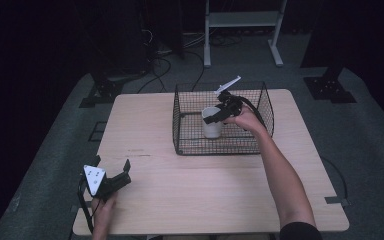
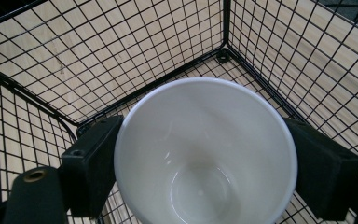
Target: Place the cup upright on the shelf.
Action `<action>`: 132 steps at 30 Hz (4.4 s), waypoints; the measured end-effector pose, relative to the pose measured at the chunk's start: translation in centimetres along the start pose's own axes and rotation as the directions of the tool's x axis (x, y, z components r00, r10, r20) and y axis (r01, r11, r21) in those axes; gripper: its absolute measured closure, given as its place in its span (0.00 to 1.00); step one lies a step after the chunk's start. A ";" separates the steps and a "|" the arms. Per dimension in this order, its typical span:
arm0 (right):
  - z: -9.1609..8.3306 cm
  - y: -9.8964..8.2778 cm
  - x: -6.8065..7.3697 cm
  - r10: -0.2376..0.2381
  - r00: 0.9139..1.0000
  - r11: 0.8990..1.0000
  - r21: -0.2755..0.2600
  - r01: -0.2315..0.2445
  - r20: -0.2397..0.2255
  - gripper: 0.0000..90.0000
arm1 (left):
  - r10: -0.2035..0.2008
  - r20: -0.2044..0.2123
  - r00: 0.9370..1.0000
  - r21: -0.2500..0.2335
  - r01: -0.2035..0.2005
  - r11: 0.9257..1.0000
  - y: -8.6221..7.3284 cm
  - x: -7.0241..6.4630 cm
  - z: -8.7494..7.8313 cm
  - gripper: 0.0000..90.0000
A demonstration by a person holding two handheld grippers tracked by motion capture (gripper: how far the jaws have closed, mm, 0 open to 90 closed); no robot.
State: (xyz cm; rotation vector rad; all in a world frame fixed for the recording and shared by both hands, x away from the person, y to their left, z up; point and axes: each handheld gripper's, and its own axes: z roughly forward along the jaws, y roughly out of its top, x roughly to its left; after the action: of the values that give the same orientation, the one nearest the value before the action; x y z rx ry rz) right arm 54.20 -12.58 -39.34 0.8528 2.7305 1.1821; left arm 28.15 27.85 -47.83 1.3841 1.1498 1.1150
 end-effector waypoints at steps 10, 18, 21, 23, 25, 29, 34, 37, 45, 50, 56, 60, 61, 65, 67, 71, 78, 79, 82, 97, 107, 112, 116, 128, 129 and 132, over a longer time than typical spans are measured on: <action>-0.6 0.2 0.2 -0.001 1.000 1.000 -0.030 0.000 -0.009 0.18 | -0.002 0.000 1.000 0.000 0.002 1.000 0.0 0.0 0.0 0.00; -2.4 0.5 0.3 0.031 0.999 0.994 -0.106 -0.033 -0.020 0.16 | -0.002 0.002 1.000 -0.001 0.002 1.000 0.0 0.0 0.0 0.00; -3.2 0.6 0.6 0.032 0.999 0.991 -0.127 -0.034 -0.021 0.16 | -0.002 0.003 1.000 -0.002 0.002 1.000 0.0 0.0 0.0 0.00; -3.7 0.6 0.8 0.032 0.999 0.990 -0.140 -0.035 -0.019 0.16 | -0.006 0.002 1.000 -0.005 0.006 1.000 0.0 0.1 0.0 0.00; -4.1 0.4 1.0 0.037 0.999 0.986 -0.161 -0.041 -0.024 0.15 | -0.008 0.004 1.000 -0.004 0.008 1.000 0.0 0.1 0.0 0.00; -4.8 0.0 1.3 0.043 0.999 0.984 -0.172 -0.046 -0.021 0.15 | -0.002 0.002 1.000 -0.002 0.002 1.000 0.0 0.0 0.0 0.00; -5.6 -0.4 1.5 0.044 0.999 0.983 -0.179 -0.048 -0.027 0.15 | -0.001 0.001 1.000 -0.002 0.001 1.000 0.0 0.0 -0.1 0.00; -6.0 -0.7 1.7 0.045 0.999 0.981 -0.186 -0.050 -0.030 0.15 | 0.000 0.002 1.000 -0.003 0.000 1.000 0.0 0.0 -0.1 0.00; -7.0 -1.4 2.4 0.034 0.999 0.980 -0.196 -0.037 -0.021 0.15 | 0.002 0.003 1.000 -0.003 -0.002 1.000 0.0 0.0 0.0 0.00; -7.5 -1.9 2.8 0.035 0.999 0.979 -0.198 -0.040 -0.028 0.15 | 0.003 0.004 1.000 -0.003 -0.003 1.000 0.0 -0.1 0.0 0.00; -8.1 -2.4 3.2 0.030 0.999 0.977 -0.209 -0.036 -0.033 0.15 | 0.004 0.005 1.000 -0.003 -0.004 1.000 0.0 -0.1 0.0 0.00; -8.5 -2.7 3.8 0.019 0.999 0.975 -0.220 -0.027 -0.038 0.15 | 0.004 0.005 1.000 -0.003 -0.004 1.000 0.0 -0.1 0.0 0.00; -8.6 -2.7 3.9 0.015 0.999 0.975 -0.219 -0.023 -0.038 0.15 | 0.004 0.005 1.000 -0.003 -0.004 1.000 0.0 -0.1 0.0 0.00; -8.9 -2.8 4.4 0.008 1.000 0.976 -0.216 -0.014 -0.028 0.15 | 0.004 0.002 1.000 -0.002 -0.004 1.000 0.0 -0.1 0.0 0.00; -9.0 -3.0 4.6 0.005 0.999 0.977 -0.214 -0.012 -0.031 0.15 | 0.002 0.002 1.000 -0.001 -0.002 1.000 0.0 0.0 0.0 0.00; -9.1 -3.3 4.9 0.004 0.999 0.978 -0.210 -0.013 -0.044 0.15 | 0.004 0.002 1.000 -0.001 -0.004 1.000 0.0 0.0 0.0 0.00; -9.8 -3.6 5.9 -0.023 0.999 0.974 -0.227 0.012 -0.044 0.15 | -0.001 0.002 1.000 -0.001 0.001 1.000 0.0 0.0 0.0 0.00; -9.9 -3.8 6.1 -0.027 0.999 0.974 -0.227 0.017 -0.042 0.15 | 0.000 0.002 1.000 -0.001 0.000 1.000 0.0 0.0 0.0 0.00; -10.1 -4.4 6.5 -0.031 0.998 0.973 -0.228 0.020 -0.048 0.15 | 0.002 0.003 1.000 -0.003 -0.002 1.000 0.0 0.0 0.0 0.00; -11.1 -6.7 8.0 -0.057 0.996 0.969 -0.245 0.038 -0.069 0.15 | 0.001 0.002 1.000 -0.002 -0.001 1.000 0.0 0.0 0.0 0.00; -11.1 -8.1 9.0 -0.064 0.993 0.969 -0.243 0.037 -0.102 0.15 | -0.001 0.000 1.000 -0.001 0.001 1.000 0.0 0.0 -0.1 0.00; -11.2 -8.9 9.1 -0.060 0.993 0.968 -0.247 0.033 -0.103 0.15 | 0.003 0.002 1.000 -0.002 -0.003 1.000 0.0 0.0 0.0 0.00; -11.2 -9.8 9.2 -0.055 0.993 0.970 -0.243 0.028 -0.103 0.15 | 0.003 0.002 1.000 -0.002 -0.003 1.000 0.0 0.0 0.0 0.00; -11.9 -12.1 9.7 -0.044 0.995 0.968 -0.251 0.020 -0.090 0.15 | 0.004 0.002 1.000 -0.003 -0.004 1.000 0.0 -0.1 0.0 0.00; -11.9 -12.3 9.8 -0.043 0.995 0.968 -0.252 0.019 -0.090 0.15 | 0.005 0.002 1.000 -0.003 -0.005 1.000 0.0 -0.1 0.0 0.00; -12.0 -12.8 9.8 -0.036 0.995 0.969 -0.248 0.012 -0.093 0.15 | 0.005 0.001 1.000 -0.002 -0.005 1.000 0.0 -0.1 0.0 0.00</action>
State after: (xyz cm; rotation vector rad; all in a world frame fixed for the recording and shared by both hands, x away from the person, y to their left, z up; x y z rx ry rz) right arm 36.86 -22.68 -37.93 0.7471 2.5787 1.5559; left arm 28.08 27.74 -47.84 1.3860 1.1446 1.1182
